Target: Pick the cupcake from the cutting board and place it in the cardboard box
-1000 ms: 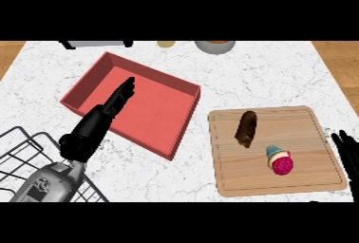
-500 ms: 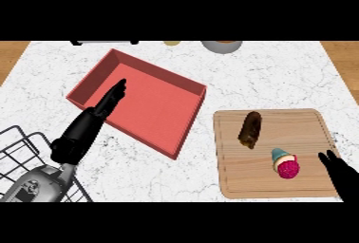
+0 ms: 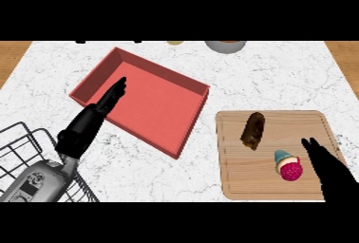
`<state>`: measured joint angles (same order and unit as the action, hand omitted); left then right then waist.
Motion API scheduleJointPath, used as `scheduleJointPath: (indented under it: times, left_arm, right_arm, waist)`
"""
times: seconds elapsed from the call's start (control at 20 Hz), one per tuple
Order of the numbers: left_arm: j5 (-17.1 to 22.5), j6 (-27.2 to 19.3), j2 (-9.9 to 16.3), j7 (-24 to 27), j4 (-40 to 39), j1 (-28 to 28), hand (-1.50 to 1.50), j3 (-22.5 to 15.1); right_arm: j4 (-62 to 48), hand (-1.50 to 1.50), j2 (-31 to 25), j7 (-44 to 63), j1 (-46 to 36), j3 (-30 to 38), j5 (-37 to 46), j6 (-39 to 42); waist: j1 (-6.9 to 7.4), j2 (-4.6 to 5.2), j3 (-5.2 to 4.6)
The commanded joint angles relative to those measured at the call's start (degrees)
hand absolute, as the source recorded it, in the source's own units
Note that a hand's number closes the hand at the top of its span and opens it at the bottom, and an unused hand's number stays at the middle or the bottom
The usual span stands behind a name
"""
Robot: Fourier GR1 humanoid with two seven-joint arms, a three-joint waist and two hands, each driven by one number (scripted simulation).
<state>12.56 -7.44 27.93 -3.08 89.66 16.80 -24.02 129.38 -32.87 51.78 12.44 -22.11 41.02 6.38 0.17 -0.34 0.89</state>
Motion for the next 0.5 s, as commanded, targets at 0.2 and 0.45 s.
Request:
scheduleJointPath:
  times: [0.2,0.45]
  left_arm:
    - [-1.9,-1.8,-6.3,2.1,-7.4,0.7,0.0,-0.2]
    - [0.2,-1.5,-5.1,-2.0,-3.7,0.8,0.0,0.6]
  right_arm:
    - [-9.9,-1.5,5.1,1.9,-5.0,0.0,0.1,2.8]
    - [-13.5,-1.5,5.8,-3.6,-4.4,1.2,1.8,-0.4]
  waist:
    - [-0.56,0.51,-0.91]
    - [-0.48,0.4,-0.86]
